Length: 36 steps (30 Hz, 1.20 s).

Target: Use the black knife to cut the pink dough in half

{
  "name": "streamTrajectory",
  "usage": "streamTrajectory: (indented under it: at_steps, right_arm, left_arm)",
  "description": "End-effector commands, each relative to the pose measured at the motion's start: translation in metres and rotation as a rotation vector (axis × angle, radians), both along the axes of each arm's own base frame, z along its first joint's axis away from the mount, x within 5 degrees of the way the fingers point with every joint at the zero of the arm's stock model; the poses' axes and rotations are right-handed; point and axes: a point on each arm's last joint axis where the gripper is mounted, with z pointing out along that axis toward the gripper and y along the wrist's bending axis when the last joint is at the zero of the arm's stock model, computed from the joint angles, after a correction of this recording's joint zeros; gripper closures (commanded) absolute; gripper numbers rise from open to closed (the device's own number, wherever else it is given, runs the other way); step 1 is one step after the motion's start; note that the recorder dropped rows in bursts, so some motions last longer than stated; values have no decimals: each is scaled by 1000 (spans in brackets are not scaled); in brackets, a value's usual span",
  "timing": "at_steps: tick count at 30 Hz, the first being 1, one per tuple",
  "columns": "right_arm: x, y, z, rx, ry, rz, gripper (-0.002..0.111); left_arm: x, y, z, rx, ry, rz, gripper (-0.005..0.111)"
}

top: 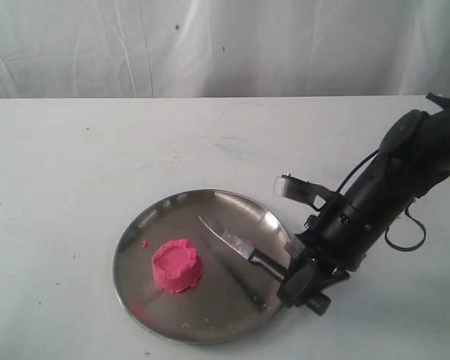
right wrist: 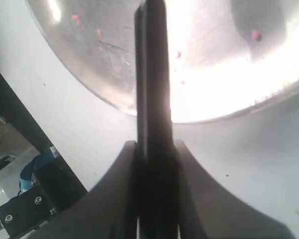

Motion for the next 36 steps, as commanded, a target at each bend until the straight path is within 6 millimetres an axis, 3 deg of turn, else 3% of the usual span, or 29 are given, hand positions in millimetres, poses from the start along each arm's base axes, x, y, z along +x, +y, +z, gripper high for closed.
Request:
streamTrajectory:
  at_steps: [1, 7, 10, 16, 19, 25, 29, 36]
  right_arm:
    - [-8, 3, 37, 27, -93, 9, 108]
    - [-31, 18, 92, 67, -298, 75, 108]
    - [-41, 21, 114, 8, -453, 65, 108]
    - [-23, -1, 144, -182, -883, -311, 108]
    - [-15, -6, 136, -223, -970, -368, 108]
    - [-4, 0, 99, -275, -845, -346, 108]
    - [-4, 6, 98, -205, -777, -423, 108]
    - [-7, 9, 103, -163, -759, -403, 108]
  left_arm:
    - [0, 0, 0, -2, -3, -4, 107]
    - [0, 0, 0, -2, -3, -4, 107]
    - [0, 0, 0, -2, -3, -4, 107]
    - [0, 0, 0, -2, -3, -4, 107]
    - [0, 0, 0, -2, -3, -4, 107]
    - [0, 0, 0, -2, -3, -4, 107]
    - [0, 0, 0, -2, -3, -4, 107]
    - [0, 0, 0, -2, -3, -4, 107]
